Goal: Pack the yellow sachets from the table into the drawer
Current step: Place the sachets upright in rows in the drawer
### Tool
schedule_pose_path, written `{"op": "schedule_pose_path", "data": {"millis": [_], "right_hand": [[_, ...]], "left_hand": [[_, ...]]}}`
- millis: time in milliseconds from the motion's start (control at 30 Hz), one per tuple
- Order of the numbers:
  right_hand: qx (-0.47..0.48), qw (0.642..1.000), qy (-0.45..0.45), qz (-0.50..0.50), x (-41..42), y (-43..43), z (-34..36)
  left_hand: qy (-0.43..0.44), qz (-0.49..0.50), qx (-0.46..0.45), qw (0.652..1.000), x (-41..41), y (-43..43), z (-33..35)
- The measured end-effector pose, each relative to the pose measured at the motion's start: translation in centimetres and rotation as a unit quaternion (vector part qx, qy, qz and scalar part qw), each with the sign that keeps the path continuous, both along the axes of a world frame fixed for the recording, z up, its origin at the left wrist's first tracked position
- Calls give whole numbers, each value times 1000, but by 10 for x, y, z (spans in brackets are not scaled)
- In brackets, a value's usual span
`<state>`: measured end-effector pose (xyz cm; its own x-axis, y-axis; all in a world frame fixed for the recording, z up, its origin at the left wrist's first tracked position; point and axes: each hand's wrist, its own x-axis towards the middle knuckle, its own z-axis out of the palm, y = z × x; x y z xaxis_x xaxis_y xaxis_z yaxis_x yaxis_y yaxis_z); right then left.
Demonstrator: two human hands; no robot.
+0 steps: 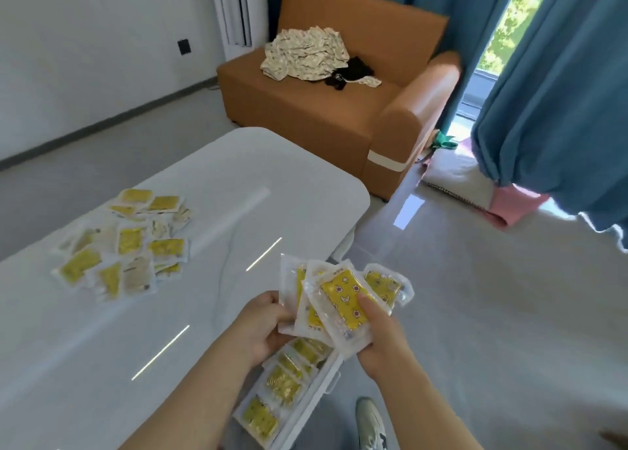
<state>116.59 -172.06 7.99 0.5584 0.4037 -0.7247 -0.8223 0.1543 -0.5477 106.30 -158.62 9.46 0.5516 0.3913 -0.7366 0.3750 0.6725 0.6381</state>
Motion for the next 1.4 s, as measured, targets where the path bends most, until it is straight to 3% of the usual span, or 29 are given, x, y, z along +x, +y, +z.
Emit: {"op": "schedule_pose_path", "data": {"millis": [167,367,567,700,900,1133,1267,1400], "right_hand": [[-20,990,-19,138,45,24,-27],[-48,948,-46,311,75,41,-69],[-50,905,-46,420,57,44,-115],[-79,877,-25,474,37,43,-163],[-96,838,-31,536,6,49,-262],[-61,784,-63,614,-23,71,-373],[-13,746,-111,656,-41,99,-407],[17,707,-178,684,-58,112,-426]], "left_hand": [[40,92,1,995,7,-1,-30],[59,166,15,984,12,-27,-66],[12,286,-59,956,-3,-42,-90],[100,350,-52,930,-31,-51,-145],[190,354,-40,915,-73,-66,-251],[268,342,84,897,-109,-62,-361],[331,281,179,883,-129,-48,-404],[399,125,237,877,-146,-40,-428]]}}
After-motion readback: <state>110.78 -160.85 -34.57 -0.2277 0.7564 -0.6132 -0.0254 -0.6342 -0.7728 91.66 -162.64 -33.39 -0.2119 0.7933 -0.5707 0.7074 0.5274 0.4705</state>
